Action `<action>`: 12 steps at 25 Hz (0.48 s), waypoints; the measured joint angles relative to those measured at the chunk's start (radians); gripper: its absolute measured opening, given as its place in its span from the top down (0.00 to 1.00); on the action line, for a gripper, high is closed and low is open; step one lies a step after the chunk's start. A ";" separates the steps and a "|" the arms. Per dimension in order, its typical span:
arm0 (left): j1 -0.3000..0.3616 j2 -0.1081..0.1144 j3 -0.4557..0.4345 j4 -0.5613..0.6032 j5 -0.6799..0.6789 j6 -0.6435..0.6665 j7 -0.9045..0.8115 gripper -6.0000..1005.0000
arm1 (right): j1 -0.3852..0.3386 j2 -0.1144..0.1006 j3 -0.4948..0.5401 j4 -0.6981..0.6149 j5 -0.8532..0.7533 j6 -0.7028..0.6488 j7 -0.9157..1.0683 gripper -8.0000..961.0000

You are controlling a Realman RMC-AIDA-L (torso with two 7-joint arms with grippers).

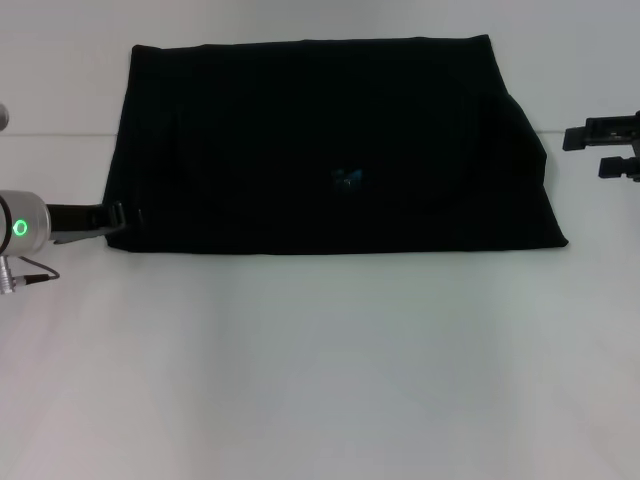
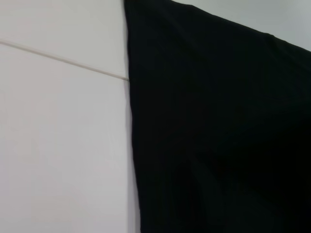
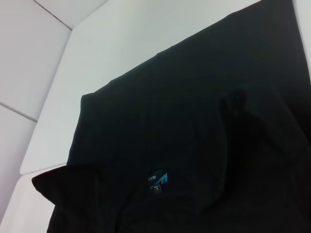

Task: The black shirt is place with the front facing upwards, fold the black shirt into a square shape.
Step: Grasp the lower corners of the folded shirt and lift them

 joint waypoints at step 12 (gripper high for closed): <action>-0.004 0.008 0.006 0.002 0.000 0.019 -0.001 0.79 | 0.002 0.000 0.014 -0.003 0.000 -0.003 -0.002 0.08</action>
